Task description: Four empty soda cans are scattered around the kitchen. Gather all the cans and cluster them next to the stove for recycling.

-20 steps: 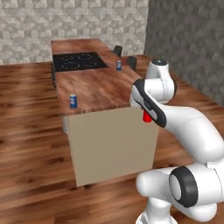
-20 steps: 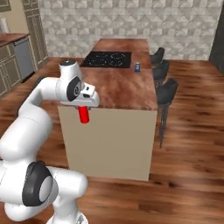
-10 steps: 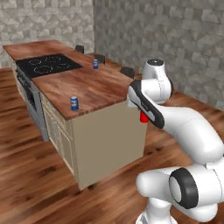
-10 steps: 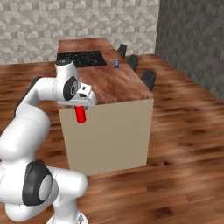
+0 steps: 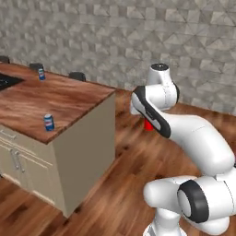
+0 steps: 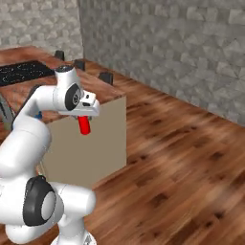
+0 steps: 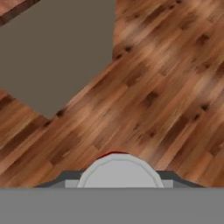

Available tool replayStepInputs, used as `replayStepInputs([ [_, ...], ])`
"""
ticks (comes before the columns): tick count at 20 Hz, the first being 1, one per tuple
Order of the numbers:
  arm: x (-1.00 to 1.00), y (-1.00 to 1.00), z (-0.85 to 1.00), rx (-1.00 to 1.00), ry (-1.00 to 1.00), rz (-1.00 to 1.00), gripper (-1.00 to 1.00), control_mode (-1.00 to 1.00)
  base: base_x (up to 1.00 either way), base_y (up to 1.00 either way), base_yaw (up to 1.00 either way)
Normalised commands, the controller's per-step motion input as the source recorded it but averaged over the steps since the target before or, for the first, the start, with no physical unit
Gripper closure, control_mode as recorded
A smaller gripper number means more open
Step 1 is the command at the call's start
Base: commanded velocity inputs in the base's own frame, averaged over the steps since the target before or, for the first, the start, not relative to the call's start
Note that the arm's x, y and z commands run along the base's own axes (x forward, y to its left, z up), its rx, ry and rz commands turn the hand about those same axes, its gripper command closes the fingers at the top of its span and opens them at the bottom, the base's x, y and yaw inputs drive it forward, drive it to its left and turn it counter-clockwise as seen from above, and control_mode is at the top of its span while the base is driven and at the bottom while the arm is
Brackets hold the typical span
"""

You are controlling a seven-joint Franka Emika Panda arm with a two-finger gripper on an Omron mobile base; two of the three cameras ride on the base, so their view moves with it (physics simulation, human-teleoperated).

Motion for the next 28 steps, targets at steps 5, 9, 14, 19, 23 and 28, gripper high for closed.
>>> replayStepInputs([
  [5,0.00,0.00,0.00,0.00,0.00,0.00,1.00,1.00,0.00,0.55,-0.86],
  [9,0.00,0.00,0.00,0.00,0.00,0.00,1.00,1.00,-0.57,0.89,-0.64],
  [14,0.00,0.00,0.00,0.00,0.00,0.00,1.00,1.00,-0.80,1.00,-0.34],
  [19,0.00,0.00,0.00,0.00,0.00,0.00,1.00,1.00,-0.71,1.00,-0.29],
  [23,0.00,0.00,0.00,0.00,0.00,0.00,1.00,1.00,-0.36,1.00,-0.40],
  [28,0.00,0.00,0.00,0.00,0.00,0.00,1.00,1.00,-0.08,1.00,-0.53],
])
